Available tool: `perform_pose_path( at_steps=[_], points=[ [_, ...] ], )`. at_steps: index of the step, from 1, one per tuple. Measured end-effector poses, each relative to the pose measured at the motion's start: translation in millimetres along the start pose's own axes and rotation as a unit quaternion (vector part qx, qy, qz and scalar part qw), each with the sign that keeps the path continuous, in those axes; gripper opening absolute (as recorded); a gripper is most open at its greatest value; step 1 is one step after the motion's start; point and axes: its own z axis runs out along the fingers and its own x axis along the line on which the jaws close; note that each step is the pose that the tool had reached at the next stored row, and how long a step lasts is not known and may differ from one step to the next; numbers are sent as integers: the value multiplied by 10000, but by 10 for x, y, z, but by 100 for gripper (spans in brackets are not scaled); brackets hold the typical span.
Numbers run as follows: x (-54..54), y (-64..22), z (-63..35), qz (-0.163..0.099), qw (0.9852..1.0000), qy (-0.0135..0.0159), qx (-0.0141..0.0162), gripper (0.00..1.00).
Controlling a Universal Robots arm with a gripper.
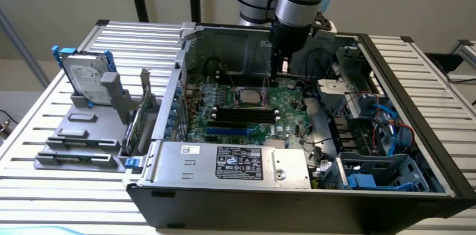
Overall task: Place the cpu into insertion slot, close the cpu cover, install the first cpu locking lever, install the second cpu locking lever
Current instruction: 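Close the cpu cover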
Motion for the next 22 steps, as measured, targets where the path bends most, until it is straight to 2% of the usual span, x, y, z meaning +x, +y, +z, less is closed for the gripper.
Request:
perform_pose_path(
  at_steps=[14, 22],
  points=[
    [-15, -312, 15, -8, 9999, -6, 140, 11],
    [-38, -385, 58, -60, 9995, -13, 297, 11]
  ],
)
